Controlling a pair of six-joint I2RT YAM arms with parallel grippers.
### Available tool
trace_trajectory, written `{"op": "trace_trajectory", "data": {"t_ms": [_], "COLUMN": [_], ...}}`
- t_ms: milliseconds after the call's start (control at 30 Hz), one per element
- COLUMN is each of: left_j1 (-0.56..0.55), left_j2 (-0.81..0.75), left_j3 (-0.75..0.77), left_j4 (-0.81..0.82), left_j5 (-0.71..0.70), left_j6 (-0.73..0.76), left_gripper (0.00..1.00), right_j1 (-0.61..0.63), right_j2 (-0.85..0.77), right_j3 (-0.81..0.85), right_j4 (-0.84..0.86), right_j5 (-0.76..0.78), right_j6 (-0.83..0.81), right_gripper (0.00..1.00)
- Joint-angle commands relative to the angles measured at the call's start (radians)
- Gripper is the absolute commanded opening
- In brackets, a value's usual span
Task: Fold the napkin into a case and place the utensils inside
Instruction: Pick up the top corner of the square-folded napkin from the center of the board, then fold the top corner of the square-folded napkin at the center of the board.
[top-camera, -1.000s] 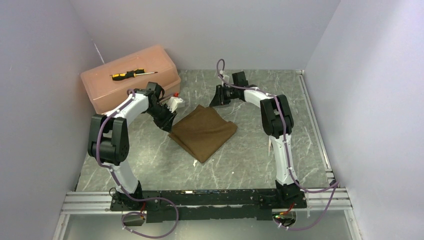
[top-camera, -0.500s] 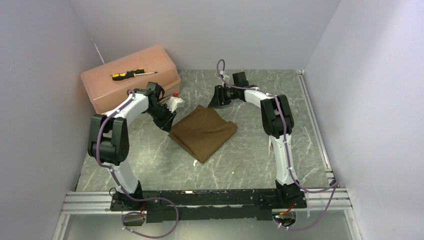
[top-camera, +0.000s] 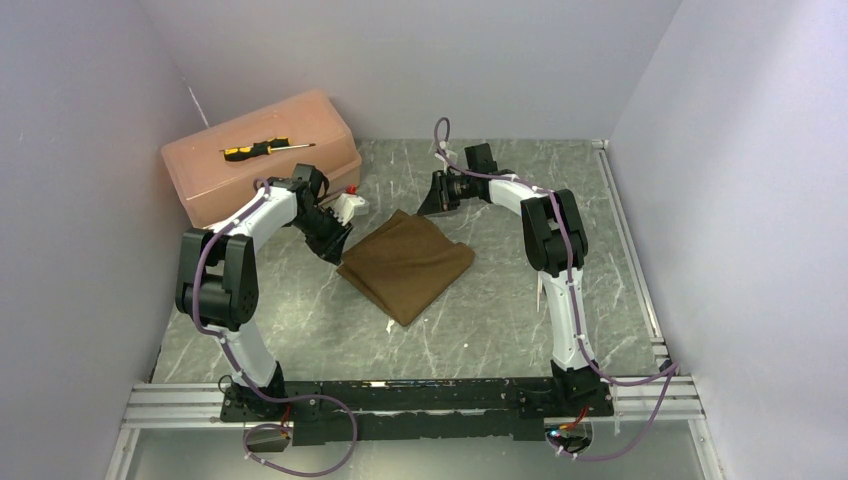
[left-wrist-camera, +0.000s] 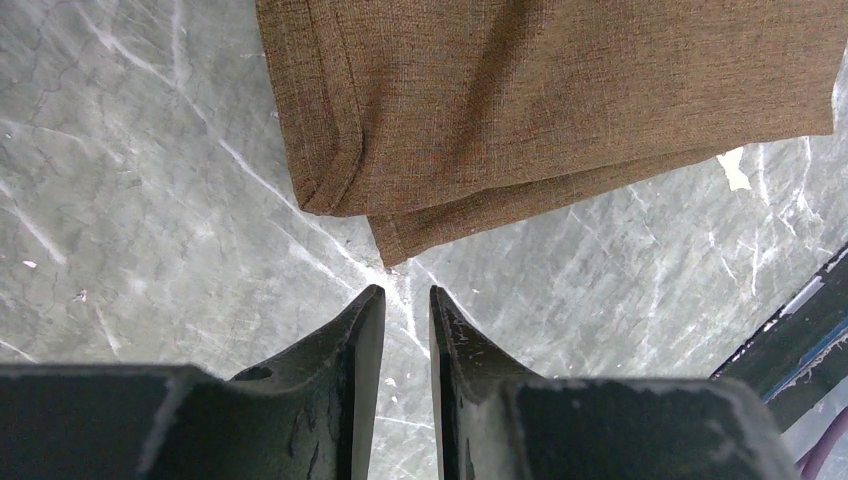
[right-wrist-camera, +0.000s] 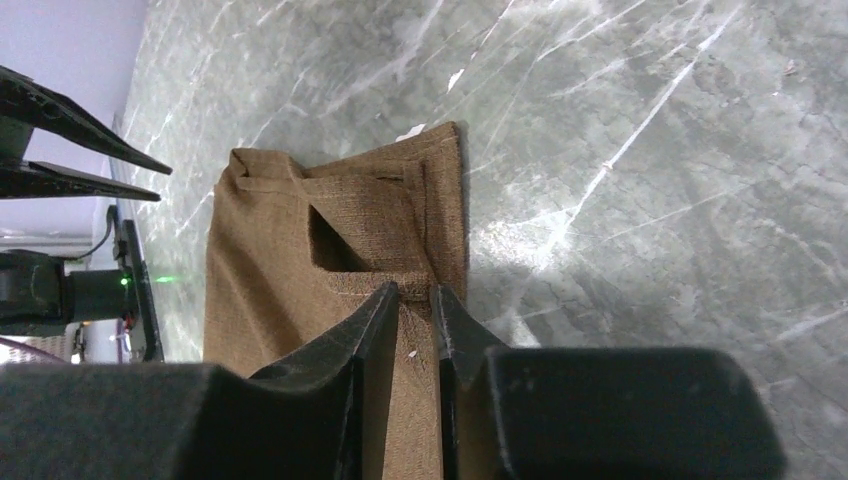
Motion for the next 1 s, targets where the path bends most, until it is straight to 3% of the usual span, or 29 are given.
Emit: {"op": "trace_trajectory", "data": {"t_ms": [0, 167, 433, 967], "left_j1": [0.004, 0.007, 0.008, 0.013], "left_j2": [-0.043, -0.042, -0.041, -0.039], "left_j3": [0.016, 0.022, 0.025, 0.027], "left_j4": [-0.009, -0.011, -0.008, 0.003], "left_j5": [-0.001, -0.005, -0.01, -0.015], "left_j6": [0.005, 0.005, 0.004, 0.001], "left_gripper": [0.29, 0.29, 0.28, 0.22], "right_j1": [-0.002, -0.001, 0.01, 0.207], "right_j2": [-0.017, -0.025, -0.18, -0.486], "right_j3": [0.02, 0.034, -0.097, -0.456], "right_j4": [0.036, -0.002, 0.072, 0.071], "right_j5": [-0.066, -0.073, -0.012, 0.153], "right_j6": [-0.004, -0.027, -0.025, -0.082], "right_gripper": [0.21, 0.0, 0.0, 0.0]}}
